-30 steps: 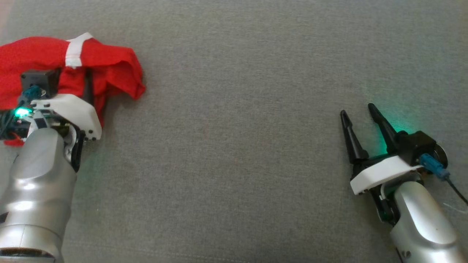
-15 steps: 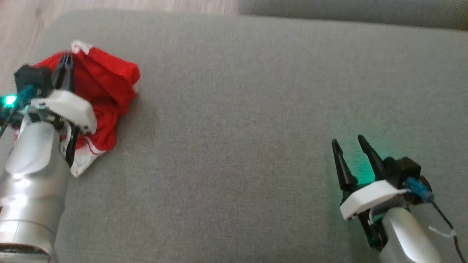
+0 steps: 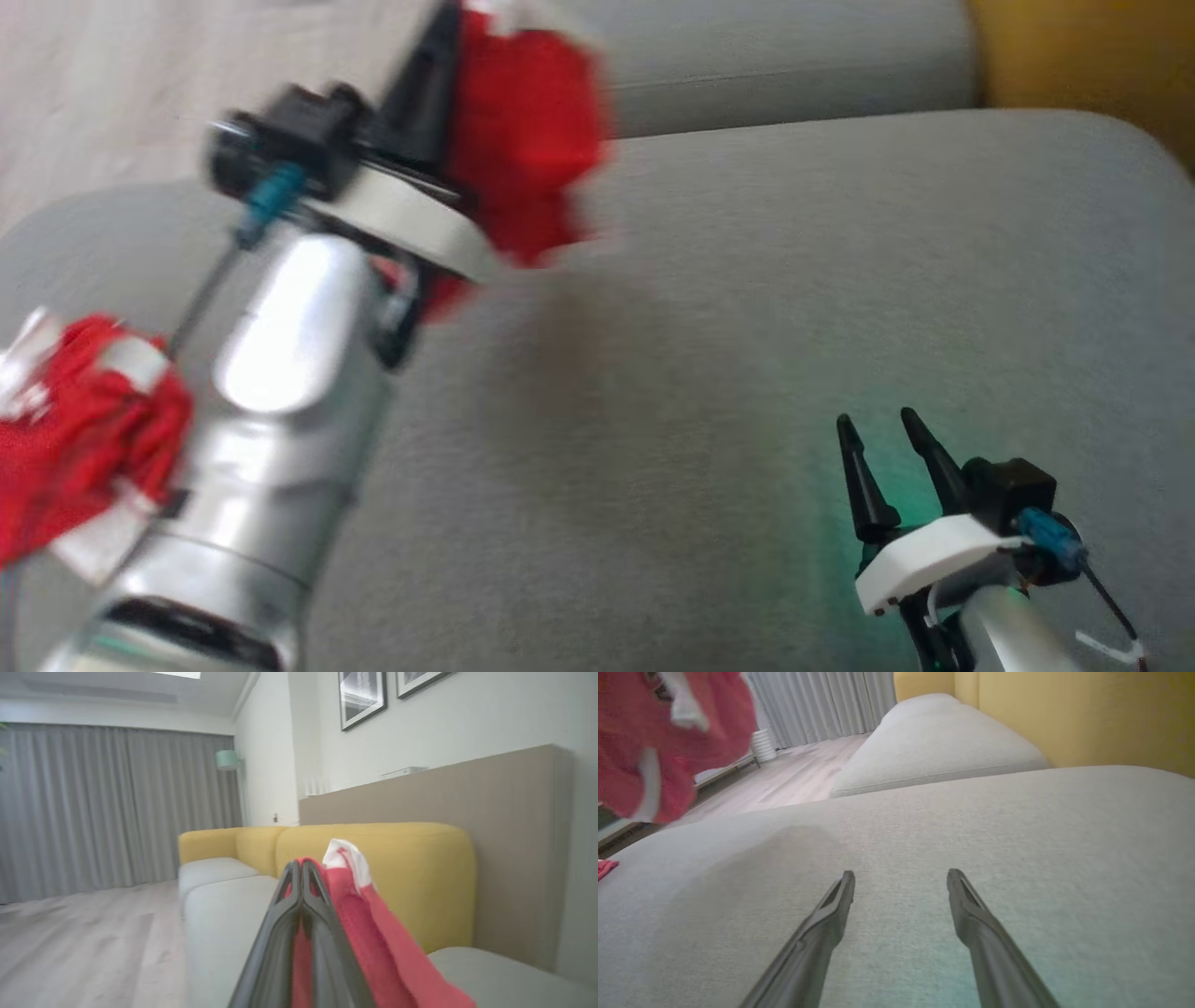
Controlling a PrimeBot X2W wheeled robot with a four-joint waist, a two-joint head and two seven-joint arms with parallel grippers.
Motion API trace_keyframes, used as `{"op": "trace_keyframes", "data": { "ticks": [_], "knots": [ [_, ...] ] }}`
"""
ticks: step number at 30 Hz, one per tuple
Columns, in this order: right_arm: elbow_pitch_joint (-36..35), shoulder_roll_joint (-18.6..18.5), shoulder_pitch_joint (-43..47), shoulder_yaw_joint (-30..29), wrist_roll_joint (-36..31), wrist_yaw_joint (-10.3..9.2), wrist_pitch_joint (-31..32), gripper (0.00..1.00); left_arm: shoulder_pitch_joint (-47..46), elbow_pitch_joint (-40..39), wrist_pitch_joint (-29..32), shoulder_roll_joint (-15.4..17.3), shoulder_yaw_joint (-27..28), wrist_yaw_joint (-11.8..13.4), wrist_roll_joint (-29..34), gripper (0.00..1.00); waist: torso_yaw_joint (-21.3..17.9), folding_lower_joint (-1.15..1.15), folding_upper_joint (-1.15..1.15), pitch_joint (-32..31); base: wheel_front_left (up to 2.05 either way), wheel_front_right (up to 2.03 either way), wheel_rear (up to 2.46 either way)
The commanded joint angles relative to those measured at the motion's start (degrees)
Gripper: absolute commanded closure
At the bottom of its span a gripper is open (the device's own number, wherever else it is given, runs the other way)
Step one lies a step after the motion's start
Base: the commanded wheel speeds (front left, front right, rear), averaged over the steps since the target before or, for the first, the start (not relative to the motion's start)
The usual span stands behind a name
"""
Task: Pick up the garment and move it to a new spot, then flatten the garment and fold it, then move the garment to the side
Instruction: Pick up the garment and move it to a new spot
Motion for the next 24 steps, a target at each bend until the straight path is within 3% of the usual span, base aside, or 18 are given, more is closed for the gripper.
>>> {"op": "trace_keyframes", "data": {
  "ticks": [1,6,7,8,14,19,24],
  "knots": [
    [-1.76,0.18,-1.16,0.94,0.20,-0.04,-0.37,0.00,-0.52,-2.69,-0.59,0.65,0.79,0.12,-1.43,1.00,-4.07,0.01,0.00,-0.70,0.00,0.00,0.00],
    [-1.85,0.05,-1.58,1.13,0.43,-0.04,-0.37,0.00,4.91,-4.12,-0.91,-2.02,-1.77,0.11,-5.81,1.00,-8.01,0.01,0.00,0.18,0.00,0.00,0.00],
    [-1.86,0.02,-1.65,1.14,0.49,-0.04,-0.37,0.00,6.06,-3.58,-0.97,-2.24,-1.87,0.30,-6.24,0.37,-8.44,0.01,0.00,0.36,0.00,0.00,0.00],
    [-1.89,0.00,-1.69,1.14,0.55,-0.04,-0.37,0.00,7.21,-2.89,-1.03,-2.40,-2.06,0.51,-6.47,0.00,-8.76,0.01,0.00,0.56,0.00,0.00,0.00],
    [-2.26,0.09,-1.77,-0.50,0.76,-0.04,-0.37,0.00,16.10,-0.90,-1.22,-1.31,1.35,4.60,-5.19,0.00,-9.10,0.01,0.00,0.35,0.00,0.00,0.00],
    [-2.75,-0.15,-1.50,-1.58,0.00,-0.04,-0.37,0.00,26.96,-6.53,-1.23,0.42,8.27,7.48,-2.45,0.00,-7.65,0.01,0.00,-0.28,0.00,0.00,0.00],
    [-3.42,-0.03,-0.30,-2.76,-0.92,-0.04,-0.37,0.00,37.86,-13.41,-1.24,0.14,14.48,8.45,1.69,0.00,-5.80,0.01,0.00,-1.41,0.00,0.00,0.00]
  ]
}}
